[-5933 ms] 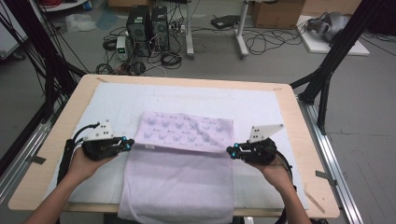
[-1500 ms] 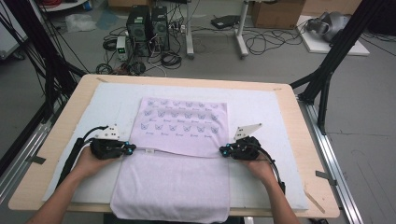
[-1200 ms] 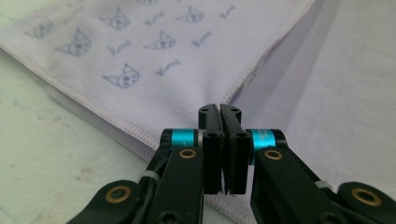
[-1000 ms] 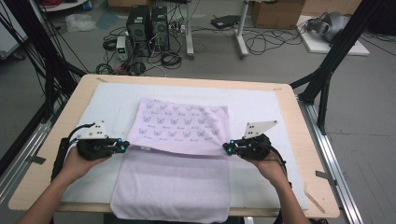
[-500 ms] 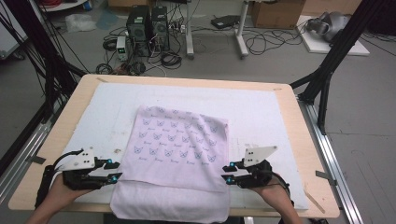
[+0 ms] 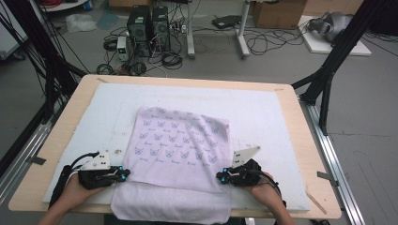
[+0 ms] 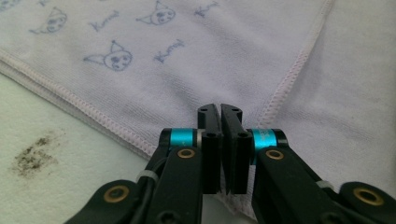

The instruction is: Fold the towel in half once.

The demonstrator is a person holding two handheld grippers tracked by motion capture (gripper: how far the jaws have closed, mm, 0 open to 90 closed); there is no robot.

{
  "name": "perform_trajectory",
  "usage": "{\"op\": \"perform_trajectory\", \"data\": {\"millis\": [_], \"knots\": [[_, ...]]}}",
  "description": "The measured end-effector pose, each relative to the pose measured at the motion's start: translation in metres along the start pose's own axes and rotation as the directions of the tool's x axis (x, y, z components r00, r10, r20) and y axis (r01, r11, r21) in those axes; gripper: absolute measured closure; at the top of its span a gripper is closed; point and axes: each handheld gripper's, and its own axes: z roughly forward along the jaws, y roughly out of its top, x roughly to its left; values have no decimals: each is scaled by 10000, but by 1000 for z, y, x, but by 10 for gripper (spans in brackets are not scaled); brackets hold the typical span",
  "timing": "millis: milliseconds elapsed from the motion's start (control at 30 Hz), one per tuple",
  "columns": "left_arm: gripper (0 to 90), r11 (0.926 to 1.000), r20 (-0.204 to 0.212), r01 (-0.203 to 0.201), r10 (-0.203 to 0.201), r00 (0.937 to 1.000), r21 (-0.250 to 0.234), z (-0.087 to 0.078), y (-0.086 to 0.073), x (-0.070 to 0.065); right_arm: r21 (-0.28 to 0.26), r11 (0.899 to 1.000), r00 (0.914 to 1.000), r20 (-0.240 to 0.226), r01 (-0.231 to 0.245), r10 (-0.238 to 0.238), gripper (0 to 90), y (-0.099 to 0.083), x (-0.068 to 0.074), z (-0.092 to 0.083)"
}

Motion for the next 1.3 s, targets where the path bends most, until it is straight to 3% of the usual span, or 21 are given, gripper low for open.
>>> {"op": "perform_trajectory", "data": {"millis": [167,400,533,600,667,700,800,933,1033,1233,1300], "knots": [[877,9992,-180,-39,32,9998,-407,-15,7,-6,-594,9982,9999,44,112,-110,881,4,3,-15],[878,9948,-254,-344,321,9992,-960,-43,18,-23,-1569,9863,9985,250,511,-478,882,17,18,-47],[878,9919,-2,-375,378,9993,-1214,-56,15,-41,-1650,9840,9977,84,675,-671,882,14,34,-56],[873,9914,194,-453,481,9987,-1230,-57,12,-49,-1610,9850,9974,-261,619,-670,879,8,42,-58],[813,9924,321,-420,460,9984,-1154,-55,10,-50,-1486,9878,9983,-300,456,-506,789,3,43,-57],[753,9936,267,-294,325,9991,-1091,-52,10,-46,-1469,9888,9993,-227,253,-290,776,1,40,-57],[698,9944,32,-128,132,9999,-1047,-45,13,-33,-1567,9876,9999,130,64,-44,739,3,25,-55],[688,9946,-463,218,-266,9986,-1012,-30,19,-9,-1419,9899,9985,537,-39,117,696,12,-2,-45],[678,9935,-968,529,-628,9933,-1012,-16,24,12,-1147,9932,9969,731,-190,275,659,18,-18,-36],[692,9925,-1276,897,-999,9868,-828,8,43,56,-1125,9914,9893,1212,-674,810,651,31,-57,-31],[695,9875,-1361,1209,-1340,9816,-1008,16,50,73,-1057,9910,9859,1371,-816,958,632,37,-74,-30]]}}
